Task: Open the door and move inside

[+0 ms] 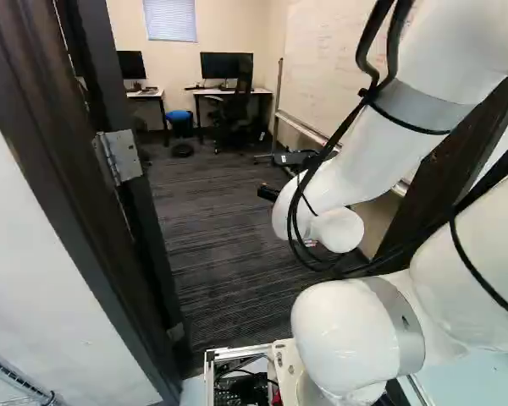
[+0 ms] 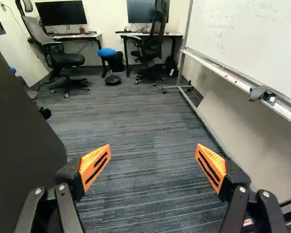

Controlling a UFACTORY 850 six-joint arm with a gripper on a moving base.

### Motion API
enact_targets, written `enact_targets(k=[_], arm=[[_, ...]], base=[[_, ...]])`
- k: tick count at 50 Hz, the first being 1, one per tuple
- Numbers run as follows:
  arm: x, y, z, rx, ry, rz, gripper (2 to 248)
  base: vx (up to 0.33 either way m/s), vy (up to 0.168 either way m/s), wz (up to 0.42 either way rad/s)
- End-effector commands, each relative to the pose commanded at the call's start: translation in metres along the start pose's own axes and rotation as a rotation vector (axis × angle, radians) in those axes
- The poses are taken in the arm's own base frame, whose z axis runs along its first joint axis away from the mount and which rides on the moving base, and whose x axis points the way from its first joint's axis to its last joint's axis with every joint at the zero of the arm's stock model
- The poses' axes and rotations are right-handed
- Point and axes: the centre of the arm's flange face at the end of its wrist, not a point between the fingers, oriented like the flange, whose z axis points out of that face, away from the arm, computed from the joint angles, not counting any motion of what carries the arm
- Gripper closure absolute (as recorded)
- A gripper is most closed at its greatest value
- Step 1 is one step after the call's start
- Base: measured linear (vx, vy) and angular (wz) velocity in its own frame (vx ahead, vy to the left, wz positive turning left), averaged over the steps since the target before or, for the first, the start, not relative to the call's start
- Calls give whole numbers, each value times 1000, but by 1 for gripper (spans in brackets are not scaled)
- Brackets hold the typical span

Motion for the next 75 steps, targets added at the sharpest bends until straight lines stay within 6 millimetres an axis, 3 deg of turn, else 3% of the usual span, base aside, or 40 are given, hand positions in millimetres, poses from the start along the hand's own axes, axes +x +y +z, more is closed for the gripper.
enact_targets(k=[75], arm=[[0,0,0,0,0,0,3]], base=[[131,-8,-10]])
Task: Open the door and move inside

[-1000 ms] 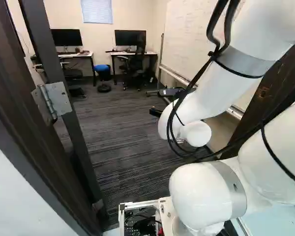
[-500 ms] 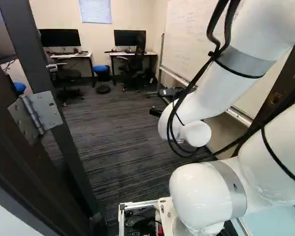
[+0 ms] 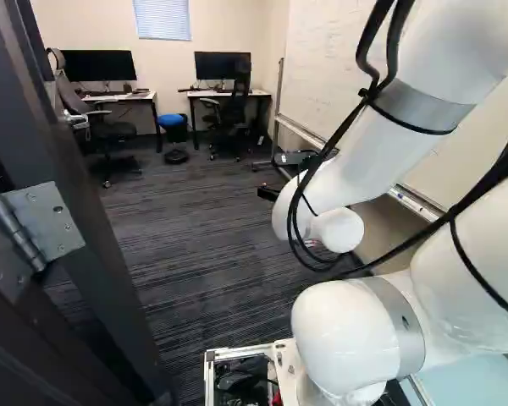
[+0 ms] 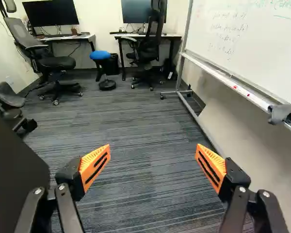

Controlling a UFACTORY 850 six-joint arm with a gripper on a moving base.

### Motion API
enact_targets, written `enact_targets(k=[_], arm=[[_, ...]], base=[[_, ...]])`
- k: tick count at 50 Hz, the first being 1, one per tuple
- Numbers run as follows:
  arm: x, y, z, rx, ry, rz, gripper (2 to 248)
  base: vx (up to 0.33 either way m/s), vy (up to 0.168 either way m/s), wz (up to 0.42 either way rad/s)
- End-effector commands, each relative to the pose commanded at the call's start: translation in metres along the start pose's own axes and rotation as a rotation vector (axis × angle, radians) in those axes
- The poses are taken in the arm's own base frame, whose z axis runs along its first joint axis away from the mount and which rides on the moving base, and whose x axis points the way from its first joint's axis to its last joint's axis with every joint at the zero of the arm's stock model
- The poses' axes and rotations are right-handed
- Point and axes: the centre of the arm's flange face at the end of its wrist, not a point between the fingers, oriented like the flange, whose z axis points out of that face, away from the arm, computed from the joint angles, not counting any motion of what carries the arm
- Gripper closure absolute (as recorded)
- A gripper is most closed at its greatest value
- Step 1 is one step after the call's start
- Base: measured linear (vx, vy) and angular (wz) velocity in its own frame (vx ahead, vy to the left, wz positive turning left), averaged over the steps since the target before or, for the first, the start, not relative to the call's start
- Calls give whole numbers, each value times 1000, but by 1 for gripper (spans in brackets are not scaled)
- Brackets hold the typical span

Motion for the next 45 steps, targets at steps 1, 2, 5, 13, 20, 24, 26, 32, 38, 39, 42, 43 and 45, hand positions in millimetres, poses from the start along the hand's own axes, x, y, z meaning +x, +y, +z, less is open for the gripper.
enact_targets(k=[1,2,5,13,20,24,26,32,38,39,42,43,45], arm=[[0,0,0,0,0,0,3],[0,0,0,0,0,0,3],[0,0,0,0,0,0,3],[0,0,0,0,0,0,3],[0,0,0,0,0,0,3],[0,0,0,0,0,0,3],[0,0,0,0,0,0,3],[0,0,0,0,0,0,3],[0,0,0,0,0,0,3],[0,0,0,0,0,0,3],[0,0,0,0,0,0,3],[0,0,0,0,0,0,3],[0,0,0,0,0,0,3]], base=[[170,-1,-2],[160,1,-2],[147,-9,28],[134,-13,-19],[155,-3,-26],[163,-2,-38],[149,22,-33],[146,17,8],[181,-6,-14],[182,10,4],[205,5,1],[199,-4,-6],[205,-4,-8]])
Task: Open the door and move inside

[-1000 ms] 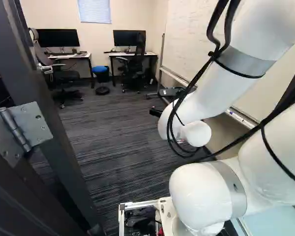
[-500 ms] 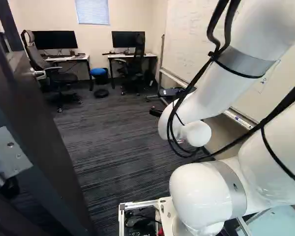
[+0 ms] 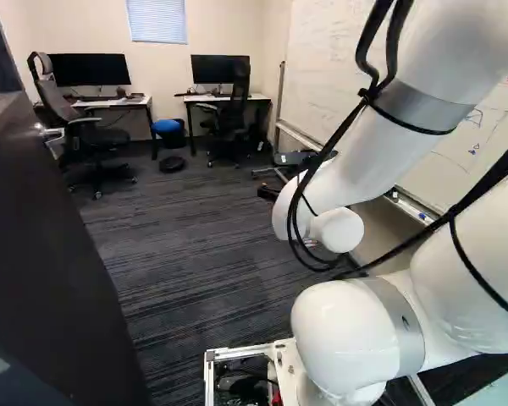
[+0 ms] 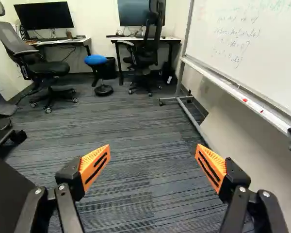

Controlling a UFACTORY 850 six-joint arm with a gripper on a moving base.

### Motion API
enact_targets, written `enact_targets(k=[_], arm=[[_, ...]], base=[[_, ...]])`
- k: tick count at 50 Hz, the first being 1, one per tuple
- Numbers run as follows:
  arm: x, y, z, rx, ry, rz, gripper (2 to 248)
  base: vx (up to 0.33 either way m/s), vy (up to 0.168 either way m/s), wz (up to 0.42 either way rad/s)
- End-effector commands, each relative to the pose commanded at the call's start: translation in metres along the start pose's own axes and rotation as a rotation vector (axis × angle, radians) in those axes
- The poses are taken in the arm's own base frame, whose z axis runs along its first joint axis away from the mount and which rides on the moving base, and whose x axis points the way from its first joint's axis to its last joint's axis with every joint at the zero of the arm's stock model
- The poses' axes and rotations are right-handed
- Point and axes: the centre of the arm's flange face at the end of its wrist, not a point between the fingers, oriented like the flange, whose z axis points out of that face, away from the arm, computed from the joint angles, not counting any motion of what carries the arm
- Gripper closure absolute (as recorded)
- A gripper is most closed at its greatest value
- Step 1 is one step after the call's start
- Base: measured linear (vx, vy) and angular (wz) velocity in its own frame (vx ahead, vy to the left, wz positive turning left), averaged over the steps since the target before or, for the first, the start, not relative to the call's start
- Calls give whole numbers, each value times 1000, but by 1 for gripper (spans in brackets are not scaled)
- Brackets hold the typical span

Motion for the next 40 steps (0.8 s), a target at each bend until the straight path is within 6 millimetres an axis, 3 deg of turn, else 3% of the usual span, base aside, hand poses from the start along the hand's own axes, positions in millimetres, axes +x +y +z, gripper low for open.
enact_targets(k=[40], arm=[[0,0,0,0,0,0,3]], base=[[220,2,-6]])
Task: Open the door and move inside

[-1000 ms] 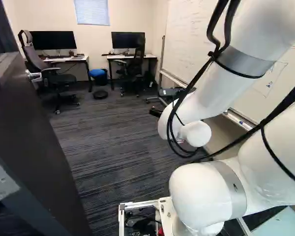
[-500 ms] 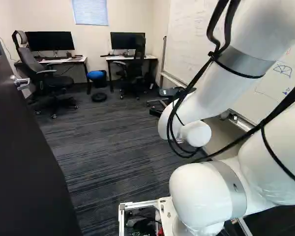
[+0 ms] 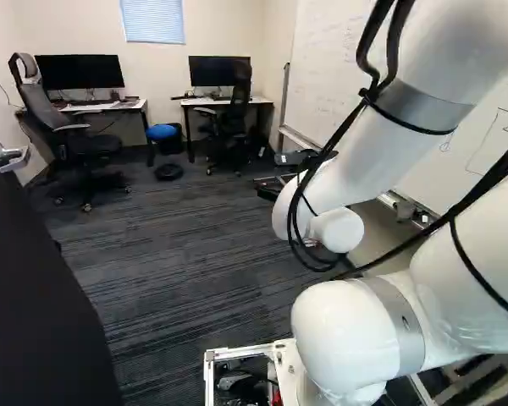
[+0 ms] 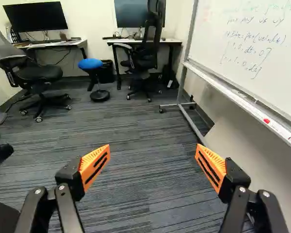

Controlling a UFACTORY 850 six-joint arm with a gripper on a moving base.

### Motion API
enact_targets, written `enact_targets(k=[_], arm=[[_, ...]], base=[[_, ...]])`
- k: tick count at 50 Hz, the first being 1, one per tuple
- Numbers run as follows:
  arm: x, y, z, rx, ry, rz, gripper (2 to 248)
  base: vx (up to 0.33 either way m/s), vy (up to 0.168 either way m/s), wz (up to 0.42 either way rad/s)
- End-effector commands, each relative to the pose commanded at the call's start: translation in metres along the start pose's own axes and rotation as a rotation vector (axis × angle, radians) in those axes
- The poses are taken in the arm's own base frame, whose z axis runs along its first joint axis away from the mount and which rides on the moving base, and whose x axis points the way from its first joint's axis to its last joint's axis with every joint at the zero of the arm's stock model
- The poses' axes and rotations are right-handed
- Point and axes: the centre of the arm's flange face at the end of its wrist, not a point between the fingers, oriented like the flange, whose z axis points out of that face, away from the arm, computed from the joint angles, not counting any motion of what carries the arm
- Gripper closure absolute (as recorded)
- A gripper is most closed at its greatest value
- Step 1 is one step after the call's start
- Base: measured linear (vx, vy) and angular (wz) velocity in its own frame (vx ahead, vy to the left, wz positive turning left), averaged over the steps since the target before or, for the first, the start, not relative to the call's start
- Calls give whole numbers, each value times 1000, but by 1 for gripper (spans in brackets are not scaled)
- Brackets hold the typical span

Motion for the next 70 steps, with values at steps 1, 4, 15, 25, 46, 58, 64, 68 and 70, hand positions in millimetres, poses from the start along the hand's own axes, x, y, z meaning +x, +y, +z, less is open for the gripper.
enact_targets(k=[1,4,15,25,46,58,64,68,70], arm=[[0,0,0,0,0,0,3],[0,0,0,0,0,0,3],[0,0,0,0,0,0,3],[0,0,0,0,0,0,3],[0,0,0,0,0,0,3],[0,0,0,0,0,0,3],[0,0,0,0,0,0,3],[0,0,0,0,0,0,3],[0,0,0,0,0,0,3]], base=[[198,3,1],[238,4,3],[214,-5,12],[209,5,7],[229,15,-21],[218,58,-26],[208,61,-29],[210,70,-29],[213,67,-10]])
